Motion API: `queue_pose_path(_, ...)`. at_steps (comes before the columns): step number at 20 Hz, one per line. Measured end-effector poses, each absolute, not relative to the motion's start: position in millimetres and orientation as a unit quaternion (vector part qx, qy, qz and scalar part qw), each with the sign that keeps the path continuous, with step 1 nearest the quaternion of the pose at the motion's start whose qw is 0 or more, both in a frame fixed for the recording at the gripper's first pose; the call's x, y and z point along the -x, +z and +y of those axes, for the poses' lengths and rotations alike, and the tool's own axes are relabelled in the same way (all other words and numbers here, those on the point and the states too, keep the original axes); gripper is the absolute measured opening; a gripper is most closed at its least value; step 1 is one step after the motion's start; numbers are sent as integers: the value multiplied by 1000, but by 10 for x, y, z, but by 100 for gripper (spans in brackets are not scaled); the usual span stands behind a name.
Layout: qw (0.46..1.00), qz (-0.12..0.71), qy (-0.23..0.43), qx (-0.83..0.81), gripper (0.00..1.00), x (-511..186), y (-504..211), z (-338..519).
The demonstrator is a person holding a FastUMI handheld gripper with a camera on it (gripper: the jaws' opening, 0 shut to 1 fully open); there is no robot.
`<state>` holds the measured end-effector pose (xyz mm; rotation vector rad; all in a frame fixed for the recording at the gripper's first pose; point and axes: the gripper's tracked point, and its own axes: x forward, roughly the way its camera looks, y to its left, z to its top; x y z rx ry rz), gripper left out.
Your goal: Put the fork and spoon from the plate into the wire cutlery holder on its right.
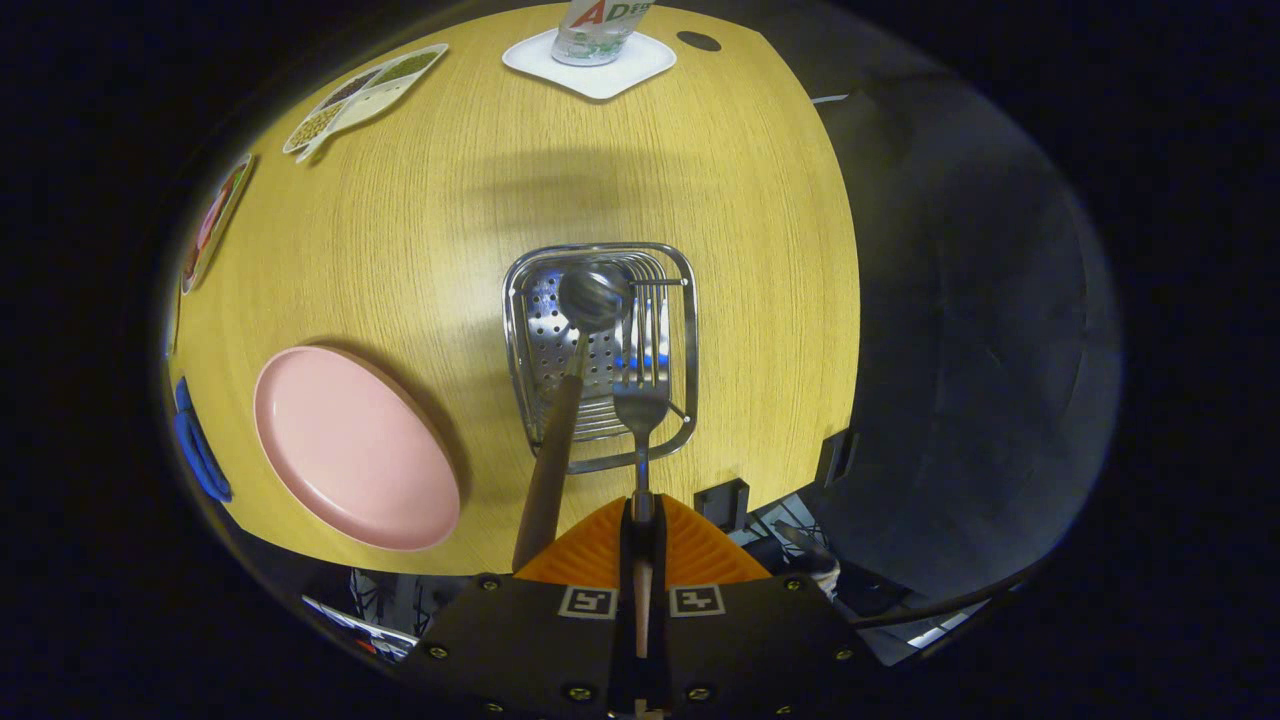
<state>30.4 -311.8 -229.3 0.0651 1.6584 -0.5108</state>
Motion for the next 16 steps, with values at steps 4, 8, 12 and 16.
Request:
queue_pose_path(4,642,737,-211,-20,5,-303,-2309,-3134)
queue_pose_path(8,640,738,-216,-17,9,-270,-2265,-3167)
queue_pose_path(12,647,728,-224,-35,40,-244,-2152,-3139)
queue_pose_path(16,656,718,-230,-52,41,-212,-2064,-3055)
